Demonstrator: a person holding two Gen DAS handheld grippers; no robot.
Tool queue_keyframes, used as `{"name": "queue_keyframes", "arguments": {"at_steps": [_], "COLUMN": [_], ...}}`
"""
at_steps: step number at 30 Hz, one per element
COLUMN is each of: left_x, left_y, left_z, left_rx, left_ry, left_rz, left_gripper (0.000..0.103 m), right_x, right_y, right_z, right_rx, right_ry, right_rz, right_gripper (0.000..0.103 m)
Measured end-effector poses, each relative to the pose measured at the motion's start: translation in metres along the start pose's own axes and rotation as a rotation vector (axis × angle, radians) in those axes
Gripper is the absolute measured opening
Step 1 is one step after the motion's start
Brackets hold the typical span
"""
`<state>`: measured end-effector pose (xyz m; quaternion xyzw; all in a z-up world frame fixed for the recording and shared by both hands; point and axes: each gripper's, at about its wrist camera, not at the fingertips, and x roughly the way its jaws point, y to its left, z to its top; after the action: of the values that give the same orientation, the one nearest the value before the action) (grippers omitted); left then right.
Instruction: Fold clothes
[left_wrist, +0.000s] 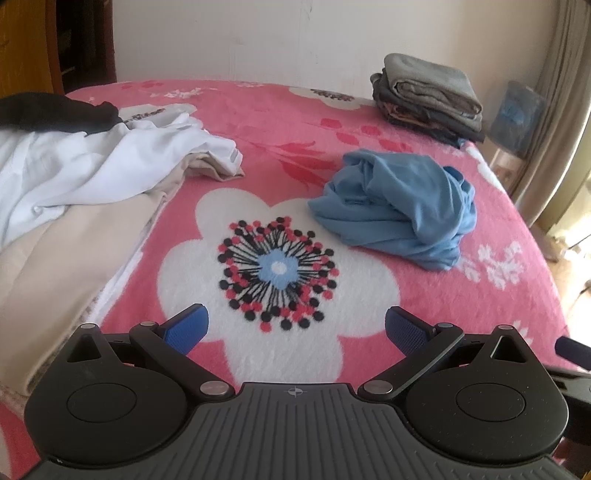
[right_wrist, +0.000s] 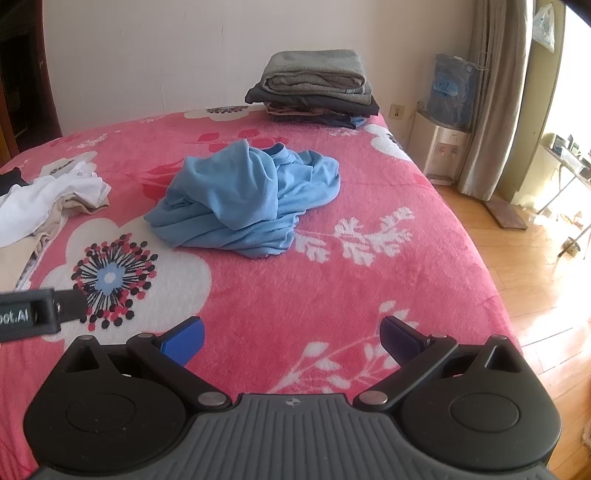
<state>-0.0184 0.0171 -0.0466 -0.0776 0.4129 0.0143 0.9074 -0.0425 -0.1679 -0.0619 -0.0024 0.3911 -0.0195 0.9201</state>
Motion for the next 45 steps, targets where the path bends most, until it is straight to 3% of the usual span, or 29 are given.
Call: {"name": "queue_keyframes", "arguments": {"at_steps": [5,10,13,20,22,26,31,34,36,38,39,42,44,45], "left_x": [0.012,0.026,0.038,0.083,0.1,0.139,0.168,0.172,0.172,0.168,0.165,0.152,0.141,0.136], "left_y": [0.001,0.005,0.005,-0.026,-0.036,-0.051,-0.052,-0.053,-0.051,-0.049,-0.048,-0.045,-0.043,-0.043], "left_z": [-0.001,0.012,0.028,0.073,0.084,0.101,0.106,0.103,0.102,0.1,0.099,0.093,0.088,0.086], "left_rx": [0.008,-0.059,-0.096,0.017,0.058,0.112,0.079,0.076,0.064,0.048,0.047,0.06,0.073,0.08], "left_ry": [-0.028,-0.075,-0.118,-0.217,-0.225,-0.195,-0.156,-0.153,-0.146,-0.148,-0.147,-0.156,-0.166,-0.171], "left_rz": [-0.015,-0.036,-0.095,-0.21,-0.217,-0.193,-0.198,-0.19,-0.213,-0.25,-0.264,-0.291,-0.303,-0.309], "left_gripper": [0.103,0.103,0.103,0.103,0.103,0.103,0.103,0.101,0.092,0.07,0.064,0.042,0.021,0.018], "right_x": [0.001,0.01,0.015,0.05,0.065,0.102,0.143,0.162,0.175,0.172,0.169,0.147,0.128,0.118], "right_y": [-0.008,-0.025,-0.042,-0.074,-0.075,-0.071,-0.051,-0.044,-0.039,-0.042,-0.043,-0.049,-0.053,-0.055], "right_z": [0.002,0.011,0.02,0.07,0.089,0.126,0.14,0.134,0.129,0.123,0.12,0.114,0.112,0.11], "right_rx": [0.014,0.076,0.143,0.177,0.163,0.146,0.136,0.164,0.182,0.229,0.246,0.258,0.266,0.27], "right_ry": [-0.034,-0.064,-0.09,-0.175,-0.204,-0.226,-0.161,-0.094,-0.05,-0.051,-0.06,-0.102,-0.135,-0.151], "right_rz": [0.012,0.038,0.057,0.077,0.083,0.08,0.147,0.17,0.185,0.21,0.217,0.231,0.244,0.251], "right_gripper": [0.103,0.103,0.103,0.102,0.099,0.081,0.071,0.056,0.027,0.013,0.005,0.003,0.003,0.003]}}
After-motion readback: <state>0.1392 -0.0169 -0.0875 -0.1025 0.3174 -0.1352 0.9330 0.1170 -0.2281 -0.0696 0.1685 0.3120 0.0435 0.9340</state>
